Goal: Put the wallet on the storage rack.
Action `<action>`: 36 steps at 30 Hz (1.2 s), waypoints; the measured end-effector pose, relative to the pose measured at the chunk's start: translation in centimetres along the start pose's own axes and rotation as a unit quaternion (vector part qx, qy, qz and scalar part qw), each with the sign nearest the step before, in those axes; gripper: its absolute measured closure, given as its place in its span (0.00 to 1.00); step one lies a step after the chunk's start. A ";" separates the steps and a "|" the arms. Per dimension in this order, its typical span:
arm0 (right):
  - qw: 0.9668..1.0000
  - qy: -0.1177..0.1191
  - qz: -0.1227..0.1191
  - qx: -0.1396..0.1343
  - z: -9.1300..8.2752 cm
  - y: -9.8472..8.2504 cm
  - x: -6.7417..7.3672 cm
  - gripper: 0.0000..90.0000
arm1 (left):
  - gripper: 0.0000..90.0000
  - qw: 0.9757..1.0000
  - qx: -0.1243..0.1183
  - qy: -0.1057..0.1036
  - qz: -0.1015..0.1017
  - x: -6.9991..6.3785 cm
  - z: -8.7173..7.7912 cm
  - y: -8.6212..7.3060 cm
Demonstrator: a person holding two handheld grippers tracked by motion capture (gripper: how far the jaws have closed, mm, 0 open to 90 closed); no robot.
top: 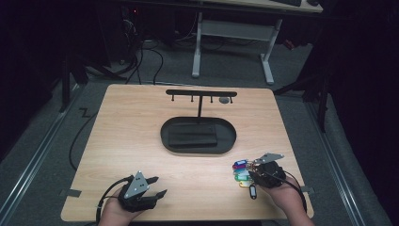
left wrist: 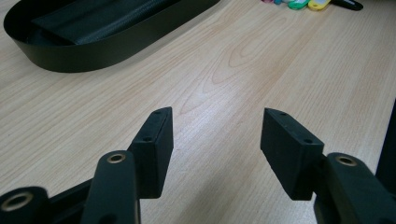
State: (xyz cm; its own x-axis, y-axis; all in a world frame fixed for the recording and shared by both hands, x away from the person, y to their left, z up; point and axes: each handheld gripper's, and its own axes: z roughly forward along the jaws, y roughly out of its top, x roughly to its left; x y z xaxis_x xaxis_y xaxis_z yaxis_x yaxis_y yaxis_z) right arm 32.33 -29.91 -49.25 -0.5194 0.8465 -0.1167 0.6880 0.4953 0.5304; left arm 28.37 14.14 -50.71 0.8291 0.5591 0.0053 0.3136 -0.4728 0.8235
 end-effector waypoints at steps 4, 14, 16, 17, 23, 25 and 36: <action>0.999 0.000 -0.005 0.035 0.7 1.0 -0.3 0.75 | 0.50 1.000 0.000 0.001 -0.002 0.1 -0.1 -0.1; 0.992 0.013 0.011 0.127 1.1 3.1 -0.9 0.76 | 0.49 1.000 0.007 -0.002 0.005 -0.1 0.2 -0.1; 0.989 0.011 0.021 0.149 1.3 3.7 -1.3 0.77 | 0.49 1.000 0.007 -0.003 0.007 -0.1 0.2 -0.1; 0.987 0.012 0.019 0.160 1.4 3.9 -1.4 0.78 | 0.49 1.000 0.008 -0.003 0.007 -0.1 0.2 -0.1; 0.981 0.015 0.035 0.190 2.0 4.9 -1.8 0.83 | 0.49 1.000 0.013 -0.005 0.012 -0.1 0.3 -0.2; 0.979 0.013 0.029 0.200 2.1 5.1 -1.8 0.89 | 0.49 1.000 0.013 -0.005 0.013 -0.1 0.3 -0.2; 0.979 0.003 -0.043 0.197 -0.8 6.8 -0.9 0.93 | 0.49 1.000 0.017 -0.006 0.018 -0.2 0.4 -0.2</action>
State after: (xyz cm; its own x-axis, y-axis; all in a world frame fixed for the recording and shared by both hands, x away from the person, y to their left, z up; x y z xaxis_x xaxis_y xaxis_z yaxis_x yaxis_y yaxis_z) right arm 37.04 -27.42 -44.88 -0.5864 0.7977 -0.1405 0.7832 0.6027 0.1527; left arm 28.30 13.85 -51.07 0.8459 0.5327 0.0271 0.2990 -0.5158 0.8028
